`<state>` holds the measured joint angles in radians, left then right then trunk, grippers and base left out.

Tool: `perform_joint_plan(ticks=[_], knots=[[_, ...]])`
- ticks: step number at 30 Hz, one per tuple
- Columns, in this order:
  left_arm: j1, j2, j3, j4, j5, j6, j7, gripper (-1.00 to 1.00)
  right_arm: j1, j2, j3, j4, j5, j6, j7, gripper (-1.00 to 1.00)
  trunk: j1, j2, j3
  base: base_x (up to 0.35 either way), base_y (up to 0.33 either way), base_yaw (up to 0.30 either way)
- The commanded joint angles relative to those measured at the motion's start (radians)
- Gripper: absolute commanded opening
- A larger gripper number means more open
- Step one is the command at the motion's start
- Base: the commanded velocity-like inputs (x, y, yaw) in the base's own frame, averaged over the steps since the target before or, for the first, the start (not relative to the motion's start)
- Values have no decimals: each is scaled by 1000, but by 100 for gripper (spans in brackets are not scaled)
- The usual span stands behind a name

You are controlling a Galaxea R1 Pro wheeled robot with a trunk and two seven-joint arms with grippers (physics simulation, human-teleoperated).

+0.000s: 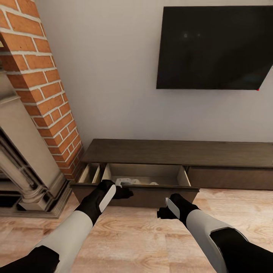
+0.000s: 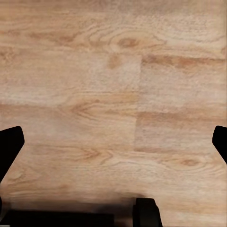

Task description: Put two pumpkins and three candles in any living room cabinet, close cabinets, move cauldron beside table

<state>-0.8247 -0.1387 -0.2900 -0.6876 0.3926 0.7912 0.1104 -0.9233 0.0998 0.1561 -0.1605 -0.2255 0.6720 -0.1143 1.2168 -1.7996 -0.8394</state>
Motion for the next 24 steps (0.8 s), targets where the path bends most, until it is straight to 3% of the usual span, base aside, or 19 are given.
perform_joint_plan(ticks=[1, 5, 7, 10, 14, 15, 18, 24], knots=[[-1, 1, -3, 3, 11, 0, 10, 100, 0, -1, 7, -2, -11, 3, -7, 100, 0, 0, -1, -9, 0, 0], [-1, 1, -3, 34, 11, -38, 10, 100, 0, -1, 7, -2, -12, 0, -7, 100, 0, 0, -1, -4, 0, 0], [-1, 1, -7, 95, 8, -103, 10, 100, 0, 0, 7, -2, -12, -43, -6, 100, 0, 0, -1, 0, 0, 0], [-1, 1, -10, 115, 6, -142, 9, 100, 0, -2, 6, -1, -11, -112, -6, 100, 0, 0, -1, 0, 0, 0], [-1, 1, -10, 120, 5, -152, 9, 100, 0, -2, 6, -1, -12, -134, -6, 100, 0, 0, -1, 0, 0, 0], [0, 1, -11, 154, 6, -223, 8, 100, 5, 0, 7, -1, -13, -182, -4, 100, 0, 0, 0, 0, 0, 0], [0, 1, -11, 198, 6, -284, 8, 100, 25, 0, 8, -1, -12, -234, 2, 100, 0, 0, 4, 0, 0, 0], [0, 1, -11, 260, 6, -352, 4, 100, 43, 0, 8, -1, -12, -274, 23, 100, 0, 0, 14, 0, 0, 0]])
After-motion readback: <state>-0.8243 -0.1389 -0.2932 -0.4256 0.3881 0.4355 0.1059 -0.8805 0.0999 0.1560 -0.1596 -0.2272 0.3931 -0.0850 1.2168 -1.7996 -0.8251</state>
